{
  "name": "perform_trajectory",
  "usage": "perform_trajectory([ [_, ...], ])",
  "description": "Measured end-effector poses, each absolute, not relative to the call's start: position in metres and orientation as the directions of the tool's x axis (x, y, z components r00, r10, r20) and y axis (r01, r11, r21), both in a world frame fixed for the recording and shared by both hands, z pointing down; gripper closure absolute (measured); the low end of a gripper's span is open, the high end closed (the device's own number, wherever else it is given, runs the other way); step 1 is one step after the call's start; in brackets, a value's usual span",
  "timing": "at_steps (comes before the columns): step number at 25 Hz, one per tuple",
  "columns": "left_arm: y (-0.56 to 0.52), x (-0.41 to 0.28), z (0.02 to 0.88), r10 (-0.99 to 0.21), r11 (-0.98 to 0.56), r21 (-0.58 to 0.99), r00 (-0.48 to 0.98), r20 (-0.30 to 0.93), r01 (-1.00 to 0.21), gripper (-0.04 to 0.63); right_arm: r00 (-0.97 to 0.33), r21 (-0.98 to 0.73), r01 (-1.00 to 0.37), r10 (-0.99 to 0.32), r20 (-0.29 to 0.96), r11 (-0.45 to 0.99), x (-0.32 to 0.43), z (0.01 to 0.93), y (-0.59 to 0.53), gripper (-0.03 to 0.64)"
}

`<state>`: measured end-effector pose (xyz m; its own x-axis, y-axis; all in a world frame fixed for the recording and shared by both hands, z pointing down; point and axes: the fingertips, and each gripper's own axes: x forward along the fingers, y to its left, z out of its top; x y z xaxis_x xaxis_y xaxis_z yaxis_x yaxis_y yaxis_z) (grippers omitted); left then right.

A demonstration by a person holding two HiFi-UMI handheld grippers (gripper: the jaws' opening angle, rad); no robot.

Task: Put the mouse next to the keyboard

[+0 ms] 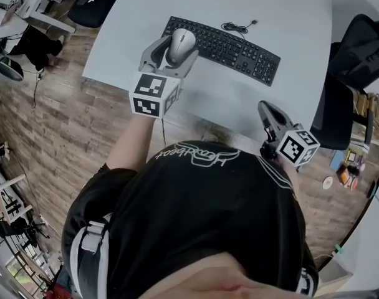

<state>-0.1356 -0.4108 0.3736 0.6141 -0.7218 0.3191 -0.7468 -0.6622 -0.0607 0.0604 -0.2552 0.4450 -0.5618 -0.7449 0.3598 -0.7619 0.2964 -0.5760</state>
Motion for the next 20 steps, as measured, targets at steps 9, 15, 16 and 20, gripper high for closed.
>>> perform_trajectory([
  [9,-0.383,-0.110,0.355,-0.743,-0.644,-0.086,0.595,0.307,-0.760,0.299,-0.596,-0.573,-0.743,-0.730,0.334,0.345,0.082,0.436,-0.249,0.603],
  [15,-0.360,-0.075,0.349,-0.758,-0.622,-0.086,0.571,0.314,-0.778,0.299,-0.627,-0.582,-0.721,-0.711,0.318,0.376,0.119,0.430,-0.239,0.603],
  [16,-0.355,-0.067,0.348,-0.760,-0.622,-0.097,0.569,0.314,-0.777,0.299,-0.630,-0.583,-0.719,-0.709,0.318,0.378,0.126,0.430,-0.236,0.603],
  [20,-0.339,-0.029,0.345,-0.764,-0.623,-0.121,0.567,0.307,-0.773,0.299,-0.639,-0.583,-0.715,-0.698,0.322,0.386,0.163,0.431,-0.225,0.603],
])
